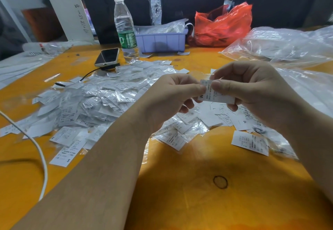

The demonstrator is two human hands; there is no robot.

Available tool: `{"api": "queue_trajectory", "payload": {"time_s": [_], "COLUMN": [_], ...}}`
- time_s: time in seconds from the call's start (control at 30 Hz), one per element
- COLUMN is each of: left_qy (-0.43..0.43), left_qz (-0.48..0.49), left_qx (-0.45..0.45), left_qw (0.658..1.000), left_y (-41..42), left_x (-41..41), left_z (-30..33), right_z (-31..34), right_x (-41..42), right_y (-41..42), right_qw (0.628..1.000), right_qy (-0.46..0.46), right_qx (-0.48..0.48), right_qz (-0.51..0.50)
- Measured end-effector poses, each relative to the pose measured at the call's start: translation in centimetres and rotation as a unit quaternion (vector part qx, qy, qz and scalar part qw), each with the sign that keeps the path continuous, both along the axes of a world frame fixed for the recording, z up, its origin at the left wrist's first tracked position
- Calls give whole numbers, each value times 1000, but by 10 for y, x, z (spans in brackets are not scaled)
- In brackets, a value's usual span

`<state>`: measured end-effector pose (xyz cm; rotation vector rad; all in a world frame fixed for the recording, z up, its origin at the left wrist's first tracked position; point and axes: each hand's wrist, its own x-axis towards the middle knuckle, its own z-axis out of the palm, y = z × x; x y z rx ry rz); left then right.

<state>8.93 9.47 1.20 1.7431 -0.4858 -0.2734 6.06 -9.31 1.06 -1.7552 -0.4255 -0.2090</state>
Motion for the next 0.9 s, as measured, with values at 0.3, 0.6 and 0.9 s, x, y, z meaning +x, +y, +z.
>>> {"api": "queue_trajectory", "payload": {"time_s": [0.3, 0.6, 0.9], "left_qy": [0, 5, 2], "left_qz": [5, 26, 22], "left_qx": [-10, -49, -48], "left_qw": [1000, 998, 999], "left_y": [0, 1, -3], "left_x": [1, 4, 2], "left_z": [-2, -3, -6], "right_z": [-1, 2, -5], "right_x": [0, 2, 0], "right_y": [1, -5, 4], "right_qw": [999, 997, 999], "right_qy": [5, 5, -4], "right_qx": [34, 67, 26], "right_qz": [-10, -34, -48]}}
